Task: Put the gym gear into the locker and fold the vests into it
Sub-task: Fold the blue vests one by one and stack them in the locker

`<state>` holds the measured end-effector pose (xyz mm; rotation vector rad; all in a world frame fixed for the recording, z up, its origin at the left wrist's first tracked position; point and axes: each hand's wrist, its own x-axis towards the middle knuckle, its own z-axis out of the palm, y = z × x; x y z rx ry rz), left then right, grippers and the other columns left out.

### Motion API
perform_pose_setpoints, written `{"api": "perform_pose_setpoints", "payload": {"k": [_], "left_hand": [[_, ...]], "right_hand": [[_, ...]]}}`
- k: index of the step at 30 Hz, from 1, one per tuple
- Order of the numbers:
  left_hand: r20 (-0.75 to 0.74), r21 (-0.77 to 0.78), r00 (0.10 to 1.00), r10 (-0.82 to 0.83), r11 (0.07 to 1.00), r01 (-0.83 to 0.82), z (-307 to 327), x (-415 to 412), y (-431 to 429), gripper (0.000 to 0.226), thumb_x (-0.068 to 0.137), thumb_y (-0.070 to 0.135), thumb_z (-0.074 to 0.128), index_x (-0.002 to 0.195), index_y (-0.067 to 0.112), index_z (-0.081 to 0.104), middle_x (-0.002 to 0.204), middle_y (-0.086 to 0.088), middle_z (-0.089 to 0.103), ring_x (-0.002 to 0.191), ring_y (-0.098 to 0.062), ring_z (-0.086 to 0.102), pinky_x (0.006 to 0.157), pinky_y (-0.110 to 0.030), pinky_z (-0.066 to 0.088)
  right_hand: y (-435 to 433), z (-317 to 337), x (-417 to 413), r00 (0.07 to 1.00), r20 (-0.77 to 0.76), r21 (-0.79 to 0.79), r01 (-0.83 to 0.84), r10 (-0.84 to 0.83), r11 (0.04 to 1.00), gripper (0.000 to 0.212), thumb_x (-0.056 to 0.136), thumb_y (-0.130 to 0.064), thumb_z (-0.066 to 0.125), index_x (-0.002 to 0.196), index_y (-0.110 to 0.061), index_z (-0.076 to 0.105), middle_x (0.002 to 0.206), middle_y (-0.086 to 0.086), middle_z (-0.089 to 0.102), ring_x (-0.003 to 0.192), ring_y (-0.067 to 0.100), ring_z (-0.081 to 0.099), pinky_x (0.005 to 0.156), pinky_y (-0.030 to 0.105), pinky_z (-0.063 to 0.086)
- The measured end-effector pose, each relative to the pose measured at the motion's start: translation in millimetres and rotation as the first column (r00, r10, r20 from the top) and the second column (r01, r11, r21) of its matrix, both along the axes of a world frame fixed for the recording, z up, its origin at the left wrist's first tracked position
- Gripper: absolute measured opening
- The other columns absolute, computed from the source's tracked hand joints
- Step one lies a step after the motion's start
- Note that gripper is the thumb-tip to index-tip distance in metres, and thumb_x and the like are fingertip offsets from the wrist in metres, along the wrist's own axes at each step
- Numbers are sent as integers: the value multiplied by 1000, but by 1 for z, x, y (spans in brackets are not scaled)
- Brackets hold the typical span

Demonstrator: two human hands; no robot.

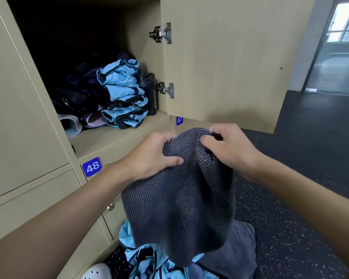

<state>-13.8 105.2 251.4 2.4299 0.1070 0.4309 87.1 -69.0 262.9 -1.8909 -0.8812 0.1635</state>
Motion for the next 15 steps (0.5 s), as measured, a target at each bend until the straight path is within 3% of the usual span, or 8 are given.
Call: {"api": "perform_pose_setpoints", "payload": {"k": [3, 6, 8, 10, 11, 13, 15], "left_hand": [[-5, 2, 996, 92, 996, -92, -1, -3, 11, 14, 86, 22, 76, 79, 29, 66, 72, 17, 68, 66, 9, 60, 64, -19, 43], [72, -34, 990, 125, 992, -123, 2, -2, 12, 11, 90, 23, 71, 82, 18, 71, 77, 6, 72, 67, -1, 60, 65, -24, 46], [124, -71, 989, 78, 995, -70, 5, 0, 3, 14, 93, 20, 68, 85, 10, 73, 74, 6, 71, 63, 1, 57, 63, -21, 44], [158, -105, 987, 14, 994, 3, 8, 1, -8, 15, 94, 15, 66, 87, 5, 75, 67, 13, 67, 59, 7, 53, 59, -13, 40], [170, -114, 985, -13, 993, 33, 9, 1, -12, 14, 94, 13, 66, 88, 4, 75, 65, 15, 66, 58, 8, 52, 59, -11, 40], [191, -119, 981, -32, 991, 55, 10, 3, -14, 13, 93, 13, 67, 88, 4, 75, 68, 13, 67, 61, 6, 54, 60, -11, 42], [191, -147, 982, -7, 989, 35, 8, 2, -8, 9, 92, 12, 69, 85, 9, 75, 71, 12, 69, 62, 5, 57, 61, -11, 44]], "right_hand": [[-4, -1, 10, 991, -40, 12, 126, -125, 992, 26, 91, -18, 54, 83, 6, 62, 64, 4, 55, 59, 15, 47, 60, 28, 34], [-7, -5, 17, 983, -1, -54, 185, -185, 981, 29, 90, -22, 56, 88, 6, 62, 67, 4, 53, 62, 16, 45, 60, 28, 31], [-7, -3, 13, 996, -19, -35, 91, -91, 995, 20, 88, -27, 66, 97, -9, 66, 77, -2, 61, 70, 16, 55, 60, 25, 38], [-6, 0, 4, 995, -48, -29, -86, 85, 996, 26, 83, -28, 77, 106, -30, 65, 87, -16, 67, 80, 1, 63, 67, 18, 46], [-4, 0, 2, 987, -22, -25, -160, 159, 987, 20, 84, -24, 77, 100, -31, 67, 83, -20, 69, 75, -5, 62, 66, 13, 46], [0, -4, 2, 989, 67, -24, -130, 131, 991, 7, 88, -19, 73, 81, -18, 73, 71, -11, 69, 63, -2, 57, 64, 18, 43], [1, -6, 6, 997, 78, 10, -12, 11, 1000, 20, 93, -19, 67, 78, -7, 72, 71, 7, 67, 62, 7, 53, 61, 25, 41]]}}
